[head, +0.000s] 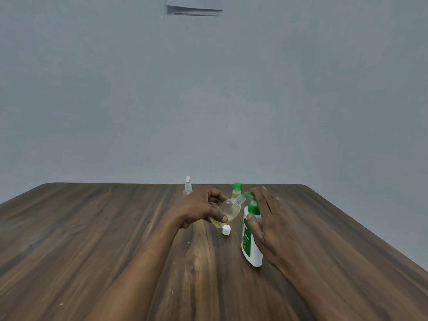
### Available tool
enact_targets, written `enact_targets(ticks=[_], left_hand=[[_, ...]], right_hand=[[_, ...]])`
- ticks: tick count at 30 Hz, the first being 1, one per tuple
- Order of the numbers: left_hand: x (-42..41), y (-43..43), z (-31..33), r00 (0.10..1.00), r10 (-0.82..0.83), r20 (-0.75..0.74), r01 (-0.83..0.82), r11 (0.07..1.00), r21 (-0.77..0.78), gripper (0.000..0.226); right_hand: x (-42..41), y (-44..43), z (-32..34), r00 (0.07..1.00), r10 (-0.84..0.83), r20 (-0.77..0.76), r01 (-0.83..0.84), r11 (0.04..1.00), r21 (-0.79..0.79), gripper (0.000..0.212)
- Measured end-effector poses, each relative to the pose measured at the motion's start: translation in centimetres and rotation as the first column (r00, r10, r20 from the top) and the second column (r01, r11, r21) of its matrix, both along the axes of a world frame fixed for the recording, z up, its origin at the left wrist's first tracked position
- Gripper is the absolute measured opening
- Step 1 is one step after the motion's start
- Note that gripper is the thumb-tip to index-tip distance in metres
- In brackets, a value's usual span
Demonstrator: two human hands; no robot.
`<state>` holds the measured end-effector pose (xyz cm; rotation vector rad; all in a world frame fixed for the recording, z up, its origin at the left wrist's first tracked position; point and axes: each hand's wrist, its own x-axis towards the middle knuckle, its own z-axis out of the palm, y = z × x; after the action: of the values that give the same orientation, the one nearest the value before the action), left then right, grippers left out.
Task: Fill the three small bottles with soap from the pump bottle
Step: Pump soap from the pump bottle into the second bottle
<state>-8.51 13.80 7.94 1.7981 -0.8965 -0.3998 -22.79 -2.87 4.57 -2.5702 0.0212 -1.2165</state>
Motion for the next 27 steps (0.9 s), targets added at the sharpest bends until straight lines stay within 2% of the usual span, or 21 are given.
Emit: enact_targets(ticks=[5,14,23,27], left_hand=[[-0.01,-0.02,0.02,1.0,-0.009,-0.002,0.009,1.0,0.001,0.045],[0.18,0.05,-0.02,1.0,-0.013,0.007,0.013,1.0,-0.008,0.044],[0.04,-0.08,-0.12,1.0,-0.016,0.014,0.016,1.0,-0.005,0.043],[0.05,-0.04,-0.1,1.0,-0.013,0.012,0.013,1.0,0.0,0.045]], right_hand=[[0.03,0.05,-0.13,0.998,-0.023,-0.061,0.02,0.999,-0.049,0.052],[-0.04,0.07,-0.13,1.0,-0.008,-0.008,0.008,1.0,0.008,0.056],[-0.13,-0.04,-0.08,0.997,-0.001,-0.082,-0.002,0.999,-0.035,0.051],[-0.16,0.12,-0.1,0.998,-0.007,-0.065,0.005,1.0,-0.028,0.05]])
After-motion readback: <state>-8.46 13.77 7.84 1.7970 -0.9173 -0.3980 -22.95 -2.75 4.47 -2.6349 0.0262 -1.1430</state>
